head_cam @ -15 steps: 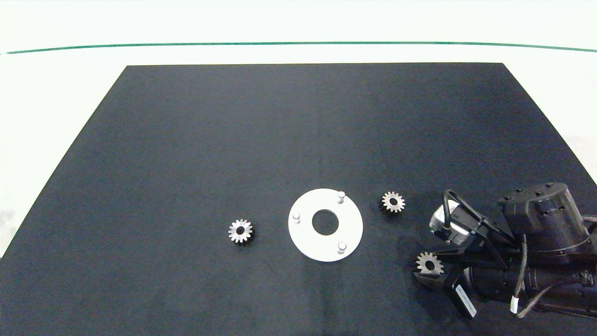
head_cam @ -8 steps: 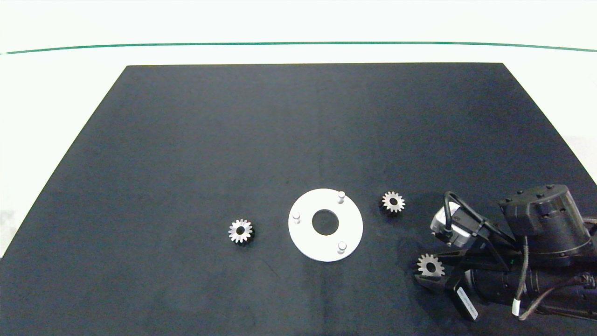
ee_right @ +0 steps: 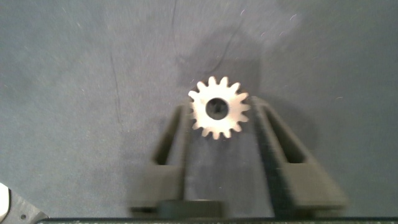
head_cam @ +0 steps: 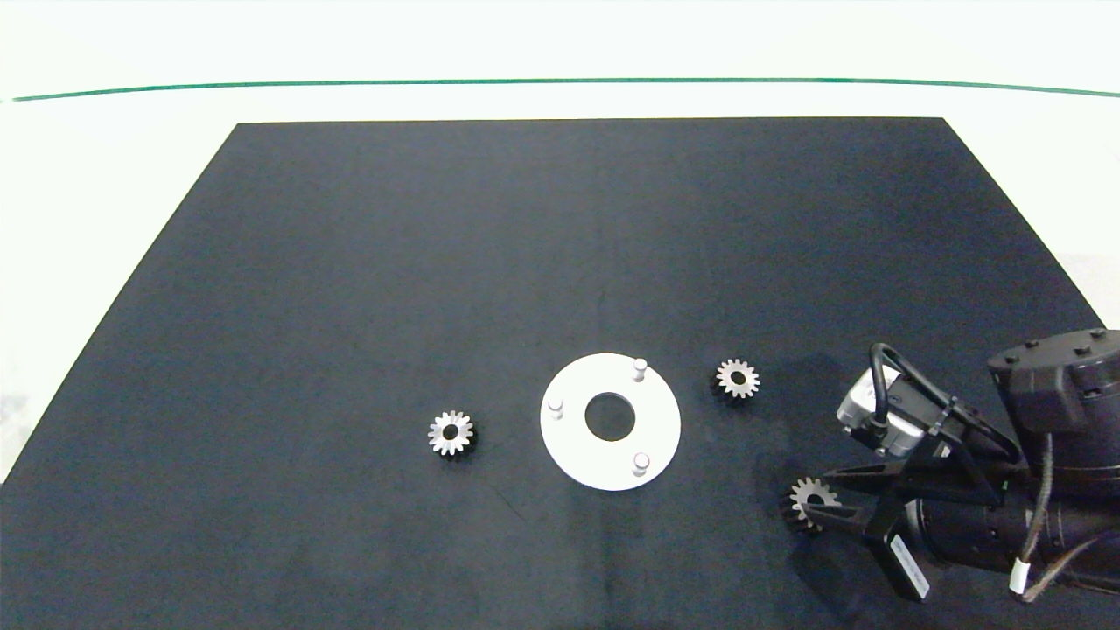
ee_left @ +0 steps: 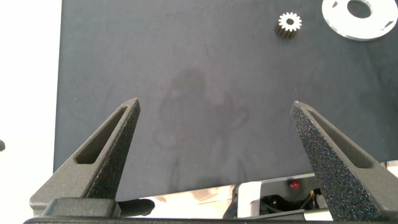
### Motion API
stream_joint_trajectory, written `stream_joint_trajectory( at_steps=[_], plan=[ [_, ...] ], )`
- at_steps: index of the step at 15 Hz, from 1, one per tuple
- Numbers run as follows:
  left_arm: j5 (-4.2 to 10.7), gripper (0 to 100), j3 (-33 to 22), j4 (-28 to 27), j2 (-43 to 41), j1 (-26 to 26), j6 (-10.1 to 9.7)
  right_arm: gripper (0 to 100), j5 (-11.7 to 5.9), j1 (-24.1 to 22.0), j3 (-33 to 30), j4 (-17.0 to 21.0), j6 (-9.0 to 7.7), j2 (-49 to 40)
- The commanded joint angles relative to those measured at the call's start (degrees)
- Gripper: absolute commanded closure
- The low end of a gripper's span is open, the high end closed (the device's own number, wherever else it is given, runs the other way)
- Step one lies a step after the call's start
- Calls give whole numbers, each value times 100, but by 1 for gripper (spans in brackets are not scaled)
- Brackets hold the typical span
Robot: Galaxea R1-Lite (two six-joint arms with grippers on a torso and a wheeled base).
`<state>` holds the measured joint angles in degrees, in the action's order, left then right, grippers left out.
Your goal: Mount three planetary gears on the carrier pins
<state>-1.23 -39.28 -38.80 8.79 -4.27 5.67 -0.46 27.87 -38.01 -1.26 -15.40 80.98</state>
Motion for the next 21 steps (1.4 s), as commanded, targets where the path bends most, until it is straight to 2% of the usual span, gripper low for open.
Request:
stream_joint_trajectory(
  at_steps=[1, 7, 8, 16, 21],
  plan=[
    [0, 0, -10, -22, 9, 14, 4, 100, 2, -1, -49, -6, -78, -206],
    [0, 0, -10, -22, 18, 31, 4, 100, 2, -1, -40, 20, -104, -241],
    [0, 0, -10, -22, 26, 31, 4, 0, 2, -9, -22, 29, -113, -276],
    [0, 0, -10, -22, 26, 31, 13, 0, 11, -1, 4, 11, -104, -170],
    [0, 0, -10, -22, 18, 22, 4, 0, 46, -18, 118, -50, -60, 269]
  ],
)
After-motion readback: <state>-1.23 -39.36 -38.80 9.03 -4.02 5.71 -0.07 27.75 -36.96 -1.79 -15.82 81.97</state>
